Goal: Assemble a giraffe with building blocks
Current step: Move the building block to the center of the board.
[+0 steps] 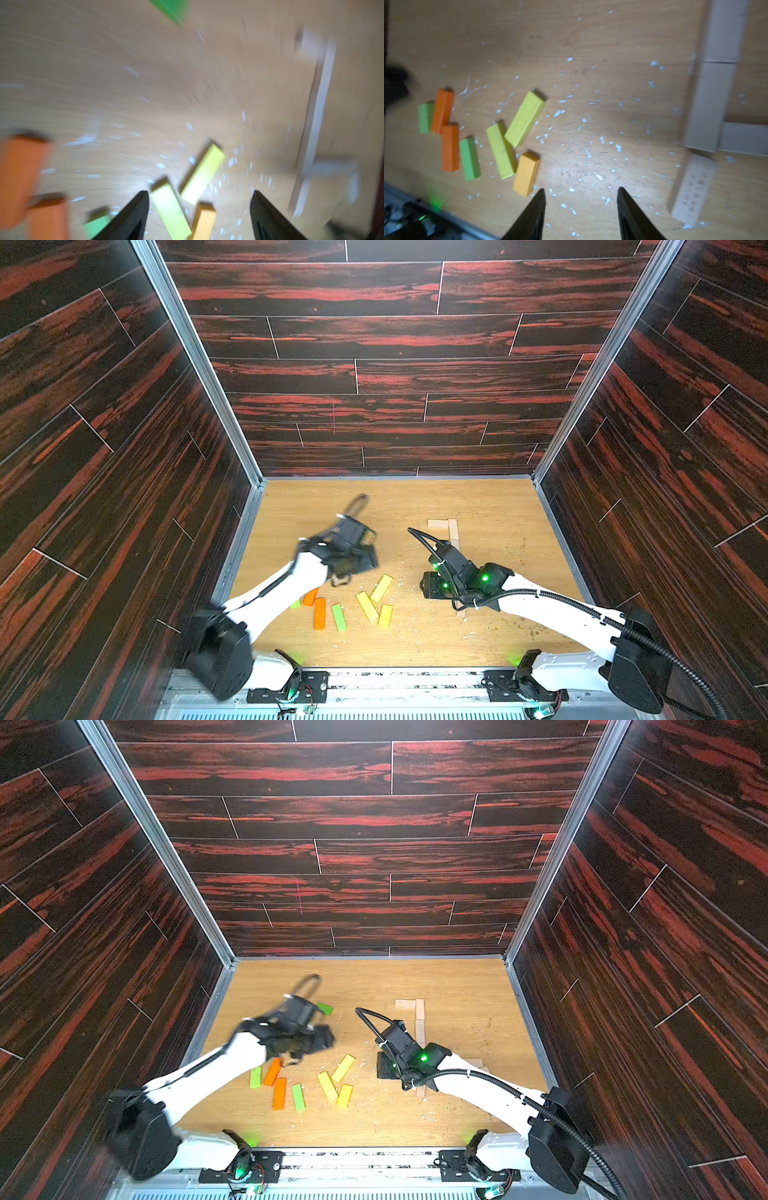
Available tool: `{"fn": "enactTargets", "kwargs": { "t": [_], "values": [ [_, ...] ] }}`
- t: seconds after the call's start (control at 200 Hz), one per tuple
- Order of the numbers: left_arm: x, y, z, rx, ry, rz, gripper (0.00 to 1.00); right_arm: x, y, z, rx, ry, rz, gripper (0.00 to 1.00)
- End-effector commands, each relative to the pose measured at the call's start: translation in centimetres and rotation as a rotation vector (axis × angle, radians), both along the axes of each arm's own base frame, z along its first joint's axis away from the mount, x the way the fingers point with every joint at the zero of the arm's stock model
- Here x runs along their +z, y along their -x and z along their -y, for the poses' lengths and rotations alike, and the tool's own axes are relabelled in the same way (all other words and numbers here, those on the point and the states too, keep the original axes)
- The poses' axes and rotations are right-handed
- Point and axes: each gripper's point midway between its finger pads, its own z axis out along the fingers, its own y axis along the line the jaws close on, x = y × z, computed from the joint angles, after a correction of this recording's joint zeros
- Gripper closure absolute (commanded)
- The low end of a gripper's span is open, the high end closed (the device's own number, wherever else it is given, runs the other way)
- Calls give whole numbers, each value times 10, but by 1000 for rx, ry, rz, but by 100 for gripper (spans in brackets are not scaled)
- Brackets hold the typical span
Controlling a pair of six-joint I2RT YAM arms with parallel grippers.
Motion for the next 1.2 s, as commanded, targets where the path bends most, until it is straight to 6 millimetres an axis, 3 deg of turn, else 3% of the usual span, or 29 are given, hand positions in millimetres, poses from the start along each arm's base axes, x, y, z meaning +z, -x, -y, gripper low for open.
{"fn": "enactTargets", "kwargs": {
  "t": [0.0,0.105,0.276,0.511,0.727,0.967,1.193],
  "values": [
    [-13,8,30,-176,-29,-27,18,9,2,19,-45,36,32,44],
    [-28,16,42,-236,-77,-85,17,12,4,28,-61,46,45,43],
    [-50,27,35,-283,-178,-166,17,10,8,36,-71,50,50,43],
    [-77,43,26,-359,-260,-275,29,5,10,39,-70,64,43,43],
    [-90,42,25,-364,-291,-294,44,0,10,37,-64,66,34,43],
    [-90,28,20,-346,-356,-265,74,-2,9,38,-64,74,30,43],
    [-85,-10,6,-300,-412,-246,87,-5,8,39,-65,76,25,43]
  ]
}}
